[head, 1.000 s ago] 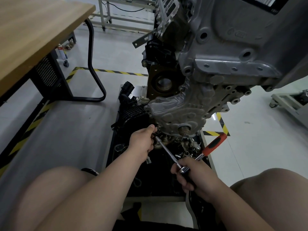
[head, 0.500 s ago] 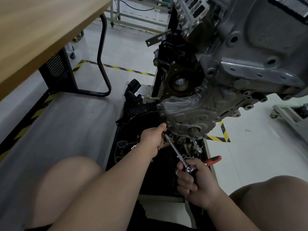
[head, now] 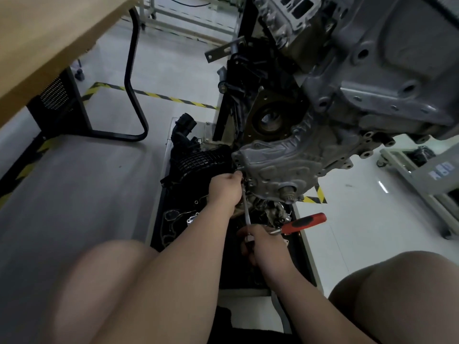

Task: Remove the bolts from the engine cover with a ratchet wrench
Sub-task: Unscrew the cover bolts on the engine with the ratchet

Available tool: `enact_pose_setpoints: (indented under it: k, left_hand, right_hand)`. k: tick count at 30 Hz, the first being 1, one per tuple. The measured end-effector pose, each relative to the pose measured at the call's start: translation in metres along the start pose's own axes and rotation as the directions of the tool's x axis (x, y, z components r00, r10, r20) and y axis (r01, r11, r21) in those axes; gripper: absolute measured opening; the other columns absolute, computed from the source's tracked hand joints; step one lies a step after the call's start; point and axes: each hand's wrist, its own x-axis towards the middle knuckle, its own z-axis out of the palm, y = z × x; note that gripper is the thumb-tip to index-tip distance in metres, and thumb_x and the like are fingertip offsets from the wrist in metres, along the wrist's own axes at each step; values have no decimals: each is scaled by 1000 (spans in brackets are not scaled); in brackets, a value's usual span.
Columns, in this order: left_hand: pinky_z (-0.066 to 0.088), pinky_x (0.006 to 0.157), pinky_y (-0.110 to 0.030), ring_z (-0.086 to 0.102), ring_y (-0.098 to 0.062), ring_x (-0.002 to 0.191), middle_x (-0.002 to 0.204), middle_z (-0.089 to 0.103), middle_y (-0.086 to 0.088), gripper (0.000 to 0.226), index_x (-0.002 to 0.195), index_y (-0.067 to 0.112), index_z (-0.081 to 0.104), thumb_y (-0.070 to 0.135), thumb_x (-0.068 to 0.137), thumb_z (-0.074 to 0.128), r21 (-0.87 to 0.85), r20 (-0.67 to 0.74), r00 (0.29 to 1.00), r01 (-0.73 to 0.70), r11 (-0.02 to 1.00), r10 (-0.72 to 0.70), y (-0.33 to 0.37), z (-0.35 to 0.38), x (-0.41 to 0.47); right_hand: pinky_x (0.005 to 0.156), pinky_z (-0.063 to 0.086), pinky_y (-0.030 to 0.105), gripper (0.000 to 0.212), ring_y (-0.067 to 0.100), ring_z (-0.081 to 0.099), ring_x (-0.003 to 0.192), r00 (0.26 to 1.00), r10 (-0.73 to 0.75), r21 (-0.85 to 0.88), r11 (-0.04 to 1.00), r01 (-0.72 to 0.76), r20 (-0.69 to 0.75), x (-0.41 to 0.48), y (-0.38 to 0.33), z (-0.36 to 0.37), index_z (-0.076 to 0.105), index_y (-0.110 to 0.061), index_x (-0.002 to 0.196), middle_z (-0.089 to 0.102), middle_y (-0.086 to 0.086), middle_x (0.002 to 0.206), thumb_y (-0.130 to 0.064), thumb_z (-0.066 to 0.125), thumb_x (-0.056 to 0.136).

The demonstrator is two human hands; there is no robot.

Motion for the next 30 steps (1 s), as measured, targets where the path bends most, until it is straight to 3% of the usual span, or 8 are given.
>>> enact_pose_setpoints:
  k: [5, 8, 12, 16, 22, 26, 30]
  left_hand:
    - [33, 45, -22, 39, -12, 44, 48, 49, 3, 33, 65, 15, 60, 29, 94, 58, -55, 23, 1000, -5, 998, 7, 5, -1, 10]
    - [30, 41, -20, 36, -9, 38, 40, 46, 6, 34, 63, 14, 59, 29, 93, 59, -59, 19, 1000, -12, 998, 13, 6, 0, 11]
    - [28, 39, -19, 34, -11, 37, 44, 44, 3, 35, 60, 14, 56, 30, 91, 61, -19, -23, 1000, -9, 1000, 9, 9, 1, 13]
    - [24, 33, -17, 30, -8, 29, 37, 39, 5, 44, 51, 15, 46, 29, 88, 64, -24, -34, 999, 11, 1000, -12, 10, 0, 14]
    - [26, 36, -17, 31, -9, 30, 35, 40, 6, 44, 51, 14, 48, 29, 88, 65, 24, -85, 996, -9, 1000, 11, 7, 1, 11]
    - [32, 42, -21, 35, -11, 37, 36, 42, 7, 43, 50, 15, 52, 32, 88, 64, 61, -109, 991, -67, 996, 73, 9, 5, 10]
    - [35, 51, -26, 41, -14, 44, 37, 43, 9, 50, 43, 18, 47, 35, 86, 65, 247, -83, 978, -166, 955, 191, 11, -1, 6]
  right_hand:
    - [54, 40, 32, 27, 16, 53, 50, 997, -66, -95, 994, 62, -41, 13, 1, 3, 74, -23, 69, 59, 1, 53, -38, 52, 64]
    - [51, 39, 29, 26, 16, 50, 47, 994, -102, -104, 990, 98, -35, 18, 1, 3, 73, -23, 67, 55, 2, 52, -37, 51, 66]
    - [39, 37, 18, 30, 12, 51, 41, 995, -102, -78, 992, 100, -22, 21, 4, -1, 72, -22, 63, 57, 2, 51, -23, 51, 85]
    - [40, 36, 18, 30, 12, 50, 41, 996, -88, -69, 994, 89, 14, 24, 5, -3, 71, -15, 66, 57, 3, 53, -20, 50, 88]
    - [47, 37, 25, 26, 16, 50, 47, 995, -89, -100, 991, 92, 40, 29, 8, -3, 68, -6, 70, 55, 2, 52, -18, 51, 86]
    - [42, 31, 21, 31, 15, 45, 48, 993, -114, -115, 986, 118, 36, 31, 5, -3, 60, 6, 79, 49, 4, 55, -22, 50, 84]
    - [38, 28, 15, 30, 14, 43, 42, 995, -99, -51, 994, 101, 30, 32, -3, 0, 58, 1, 67, 50, 6, 52, -26, 53, 79]
